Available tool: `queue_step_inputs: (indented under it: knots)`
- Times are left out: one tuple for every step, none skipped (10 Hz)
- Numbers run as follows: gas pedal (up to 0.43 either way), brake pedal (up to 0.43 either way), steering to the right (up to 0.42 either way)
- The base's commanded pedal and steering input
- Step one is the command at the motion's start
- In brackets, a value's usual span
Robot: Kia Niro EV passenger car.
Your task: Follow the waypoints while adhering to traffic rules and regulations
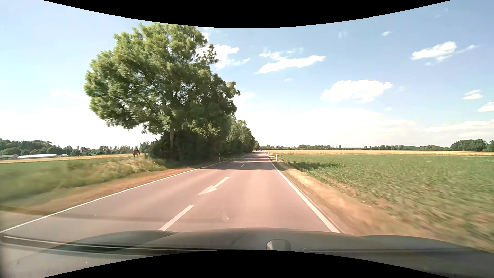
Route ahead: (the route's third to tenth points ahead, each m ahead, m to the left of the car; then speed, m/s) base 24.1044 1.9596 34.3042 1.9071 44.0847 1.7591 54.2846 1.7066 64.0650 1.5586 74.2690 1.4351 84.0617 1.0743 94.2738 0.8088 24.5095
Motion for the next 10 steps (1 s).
queue_step_inputs:
  knots:
    - [0.24,0.006,0.007]
    - [0.24,0.006,0.006]
    - [0.24,0.006,0.005]
    - [0.24,0.006,0.0]
    - [0.24,0.006,-0.001]
    - [0.24,0.006,-0.001]
    - [0.24,0.006,-0.001]
    - [0.24,0.006,0.0]
    - [0.228,0.006,0.0]
    - [0.228,0.006,0.0]
